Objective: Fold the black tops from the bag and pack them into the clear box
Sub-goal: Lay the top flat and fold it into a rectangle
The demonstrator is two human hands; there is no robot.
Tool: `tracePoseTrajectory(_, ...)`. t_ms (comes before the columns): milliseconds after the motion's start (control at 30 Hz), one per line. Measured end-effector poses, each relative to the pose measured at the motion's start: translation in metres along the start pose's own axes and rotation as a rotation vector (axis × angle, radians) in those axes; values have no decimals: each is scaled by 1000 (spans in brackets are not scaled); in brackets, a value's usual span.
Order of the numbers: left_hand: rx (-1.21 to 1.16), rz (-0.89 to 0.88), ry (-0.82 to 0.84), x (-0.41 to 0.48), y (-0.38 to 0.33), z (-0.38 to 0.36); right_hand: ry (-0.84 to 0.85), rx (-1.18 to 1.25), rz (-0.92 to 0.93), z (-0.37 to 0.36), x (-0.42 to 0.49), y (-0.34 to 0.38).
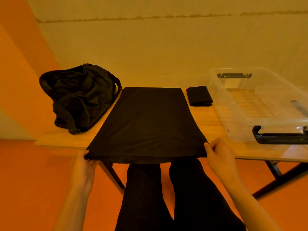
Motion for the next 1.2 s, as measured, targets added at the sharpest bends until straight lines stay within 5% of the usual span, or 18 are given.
tracePoseTrajectory(167,107,23,-13,6,-2,7,82,487,-290,0,-7,-7)
tracePoseTrajectory(400,467,105,213,-4,-1,3,227,325,-356,-1,-29,-12)
tracePoseTrajectory(733,272,182,228,-13,-4,34,285,580,-558,0,-73,-23)
tracePoseTrajectory(867,294,208,377,-29,-35,-20,236,742,-487,11,-43,24)
tracePoseTrajectory(1067,52,358,408,50,-195,-192,78,849,-208,45,162,179)
tracePoseTrajectory(1200,-198,123,509,39,-335,-267,-113,951,36,135,255,274)
Point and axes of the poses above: each hand's wrist, its own x-axis towards the middle knuckle, its own z-axis out of the back of the hand, y = z × x, the point moved 8 cm from there along x, towards the middle knuckle, and after that the axes turned 13 degrees about z, right-handed, at the moved point
